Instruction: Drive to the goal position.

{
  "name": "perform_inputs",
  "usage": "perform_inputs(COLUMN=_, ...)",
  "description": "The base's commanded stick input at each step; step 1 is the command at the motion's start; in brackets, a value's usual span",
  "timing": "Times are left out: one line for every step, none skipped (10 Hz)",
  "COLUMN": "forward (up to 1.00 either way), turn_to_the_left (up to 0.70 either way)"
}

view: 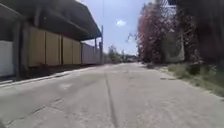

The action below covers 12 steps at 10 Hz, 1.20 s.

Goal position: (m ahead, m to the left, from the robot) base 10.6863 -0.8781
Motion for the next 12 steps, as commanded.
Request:
perform_inputs(forward=0.70, turn_to_the_left=0.00)
perform_inputs(forward=0.70, turn_to_the_left=0.00)
perform_inputs(forward=0.70, turn_to_the_left=0.00)
perform_inputs(forward=0.70, turn_to_the_left=0.00)
perform_inputs(forward=0.70, turn_to_the_left=0.00)
perform_inputs(forward=0.70, turn_to_the_left=0.00)
perform_inputs(forward=0.70, turn_to_the_left=0.00)
perform_inputs(forward=0.70, turn_to_the_left=0.00)
perform_inputs(forward=0.70, turn_to_the_left=0.00)
perform_inputs(forward=0.70, turn_to_the_left=0.00)
perform_inputs(forward=0.70, turn_to_the_left=0.00)
perform_inputs(forward=0.70, turn_to_the_left=0.00)
